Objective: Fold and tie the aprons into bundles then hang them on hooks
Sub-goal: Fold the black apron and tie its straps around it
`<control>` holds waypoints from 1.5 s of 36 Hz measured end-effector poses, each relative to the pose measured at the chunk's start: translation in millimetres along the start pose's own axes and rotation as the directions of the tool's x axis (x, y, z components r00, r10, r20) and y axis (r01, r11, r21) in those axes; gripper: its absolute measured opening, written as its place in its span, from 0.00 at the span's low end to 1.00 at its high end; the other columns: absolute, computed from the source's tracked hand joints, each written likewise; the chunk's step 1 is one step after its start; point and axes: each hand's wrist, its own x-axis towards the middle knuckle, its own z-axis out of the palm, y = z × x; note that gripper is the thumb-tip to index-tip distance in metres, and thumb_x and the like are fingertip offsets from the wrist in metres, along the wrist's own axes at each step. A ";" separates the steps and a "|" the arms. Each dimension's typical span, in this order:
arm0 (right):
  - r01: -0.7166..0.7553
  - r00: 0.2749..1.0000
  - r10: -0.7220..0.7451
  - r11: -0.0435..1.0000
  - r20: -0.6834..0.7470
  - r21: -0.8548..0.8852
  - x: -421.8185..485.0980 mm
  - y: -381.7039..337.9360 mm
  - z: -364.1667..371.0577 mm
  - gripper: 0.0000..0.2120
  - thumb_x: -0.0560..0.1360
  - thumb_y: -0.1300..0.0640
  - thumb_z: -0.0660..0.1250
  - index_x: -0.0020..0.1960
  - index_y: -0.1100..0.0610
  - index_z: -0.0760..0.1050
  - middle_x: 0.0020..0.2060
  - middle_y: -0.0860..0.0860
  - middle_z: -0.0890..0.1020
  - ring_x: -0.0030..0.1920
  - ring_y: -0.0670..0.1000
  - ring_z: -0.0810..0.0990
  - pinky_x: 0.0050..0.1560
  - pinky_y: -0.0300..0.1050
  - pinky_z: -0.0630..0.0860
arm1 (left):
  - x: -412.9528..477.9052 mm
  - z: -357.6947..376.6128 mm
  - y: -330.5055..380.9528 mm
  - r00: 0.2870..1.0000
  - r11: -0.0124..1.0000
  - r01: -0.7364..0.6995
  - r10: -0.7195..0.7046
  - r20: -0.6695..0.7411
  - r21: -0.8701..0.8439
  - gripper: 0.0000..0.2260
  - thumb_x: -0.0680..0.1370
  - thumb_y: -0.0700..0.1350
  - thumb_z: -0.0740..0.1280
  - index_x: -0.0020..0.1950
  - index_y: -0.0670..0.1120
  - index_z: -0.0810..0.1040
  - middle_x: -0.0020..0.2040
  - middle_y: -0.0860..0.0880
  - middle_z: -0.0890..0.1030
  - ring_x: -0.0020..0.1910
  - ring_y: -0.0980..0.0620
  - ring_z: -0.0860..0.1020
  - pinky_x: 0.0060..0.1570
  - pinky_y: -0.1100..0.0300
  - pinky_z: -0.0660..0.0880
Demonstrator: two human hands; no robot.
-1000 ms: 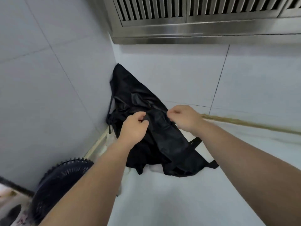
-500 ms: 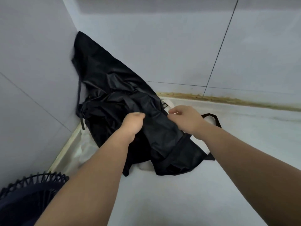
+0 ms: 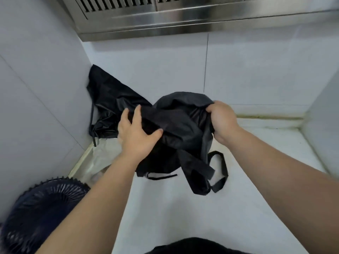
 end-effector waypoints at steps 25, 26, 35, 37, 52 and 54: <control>0.248 0.968 -0.201 0.671 0.150 -0.699 -133.8 -1.4 -227.3 0.22 0.77 0.49 0.63 0.29 0.57 0.61 0.29 0.56 0.66 0.33 0.53 0.65 0.33 0.47 0.58 | -181.1 36.8 162.3 0.898 0.126 0.432 -0.153 0.413 -0.893 0.09 0.81 0.50 0.62 0.50 0.46 0.78 0.36 0.51 0.81 0.35 0.52 0.80 0.46 0.54 0.73; 0.275 0.960 -0.169 0.703 0.222 -0.656 -140.1 1.9 -230.4 0.20 0.78 0.49 0.62 0.31 0.57 0.63 0.32 0.56 0.67 0.35 0.52 0.65 0.34 0.46 0.59 | -188.5 40.5 162.6 0.892 0.114 0.441 -0.163 0.421 -0.890 0.09 0.81 0.50 0.61 0.52 0.46 0.78 0.38 0.51 0.81 0.36 0.52 0.80 0.47 0.54 0.74; -0.148 0.796 0.248 0.964 0.552 -0.220 -186.5 34.6 -260.5 0.24 0.77 0.35 0.49 0.51 0.49 0.76 0.37 0.46 0.82 0.40 0.47 0.80 0.44 0.41 0.73 | -239.4 47.5 148.8 0.847 0.078 0.455 -0.345 0.405 -0.887 0.19 0.82 0.54 0.57 0.65 0.45 0.76 0.59 0.45 0.81 0.55 0.46 0.81 0.43 0.53 0.79; -0.021 0.788 0.236 0.933 0.569 -0.359 -198.4 36.7 -263.0 0.20 0.74 0.32 0.54 0.48 0.46 0.74 0.35 0.41 0.79 0.38 0.43 0.77 0.43 0.39 0.69 | -245.8 43.6 140.9 0.840 0.037 0.431 -0.380 0.387 -0.901 0.18 0.82 0.53 0.58 0.66 0.44 0.75 0.61 0.45 0.80 0.57 0.45 0.80 0.47 0.51 0.80; 0.355 0.928 -0.221 0.774 0.301 -0.524 -266.8 29.6 -209.7 0.09 0.80 0.52 0.59 0.47 0.56 0.74 0.36 0.46 0.75 0.36 0.46 0.72 0.36 0.37 0.67 | -311.9 -8.9 84.4 0.975 0.968 0.191 -0.207 -0.086 -0.162 0.39 0.73 0.54 0.70 0.78 0.49 0.53 0.77 0.46 0.51 0.76 0.45 0.52 0.72 0.50 0.54; 0.383 0.905 -0.215 0.788 0.367 -0.482 -284.2 29.5 -194.3 0.09 0.80 0.54 0.62 0.48 0.58 0.76 0.35 0.45 0.76 0.34 0.42 0.72 0.34 0.30 0.68 | -325.5 -18.8 88.3 0.981 0.982 -0.187 0.188 0.053 -0.028 0.47 0.69 0.57 0.72 0.79 0.55 0.45 0.78 0.50 0.50 0.77 0.50 0.46 0.75 0.45 0.47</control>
